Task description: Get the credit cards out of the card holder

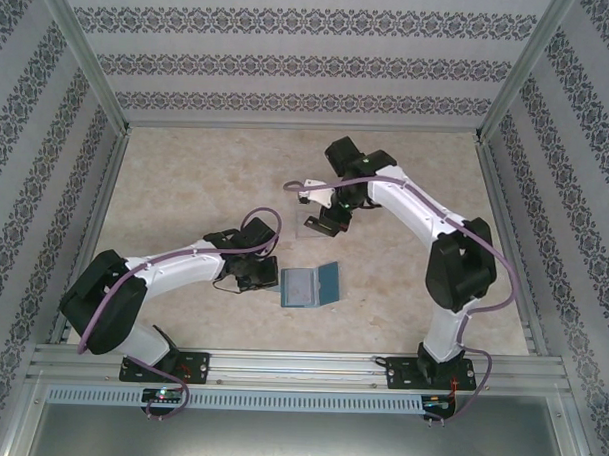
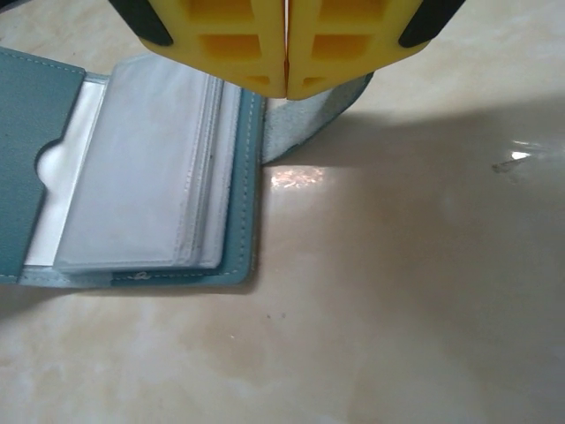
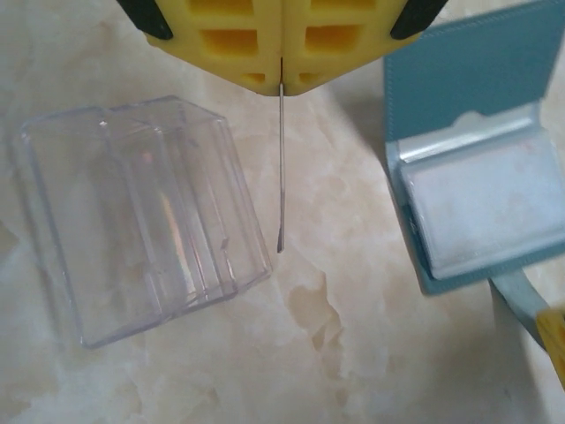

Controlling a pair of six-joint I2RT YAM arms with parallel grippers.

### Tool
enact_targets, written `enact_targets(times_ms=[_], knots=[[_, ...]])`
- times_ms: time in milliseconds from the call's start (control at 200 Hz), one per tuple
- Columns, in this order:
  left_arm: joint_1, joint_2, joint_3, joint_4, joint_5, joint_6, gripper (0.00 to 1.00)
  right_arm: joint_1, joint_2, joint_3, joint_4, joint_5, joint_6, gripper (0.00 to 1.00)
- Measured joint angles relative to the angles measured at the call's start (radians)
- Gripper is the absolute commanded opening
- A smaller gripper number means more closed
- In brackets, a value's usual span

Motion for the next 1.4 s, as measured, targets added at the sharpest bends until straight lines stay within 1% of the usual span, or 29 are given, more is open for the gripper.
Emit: enact_targets(times_ms=[165,330,520,734,904,1119,1399], knots=[[0.014,-0.007,-0.002,-0.003,-0.003,0.0,0.08,0.0,0.1,0.138,-0.094,0.04,-0.124,0.0],[0.022,-0.007,-0.002,-0.003,-0.004,0.0,0.07,0.001,0.194,0.271,-0.177,0.07,-0.201,0.0],[0.032,-0.007,-0.002,-0.006,-0.004,0.0,0.07,0.003,0.296,0.427,-0.256,0.089,-0.255,0.0],[0.051,-0.022,-0.004,-0.012,-0.004,0.0,0.07,0.01,0.382,0.542,-0.325,0.097,-0.286,0.0],[0.058,-0.041,-0.01,-0.017,-0.004,0.0,0.07,0.01,0.427,0.578,-0.351,0.097,-0.297,0.0],[0.065,-0.046,-0.013,-0.029,-0.005,0.0,0.07,0.01,0.473,0.581,-0.374,0.087,-0.306,0.0],[0.067,-0.06,-0.024,-0.033,-0.008,0.0,0.07,0.023,0.481,0.579,-0.391,0.062,-0.305,0.0]])
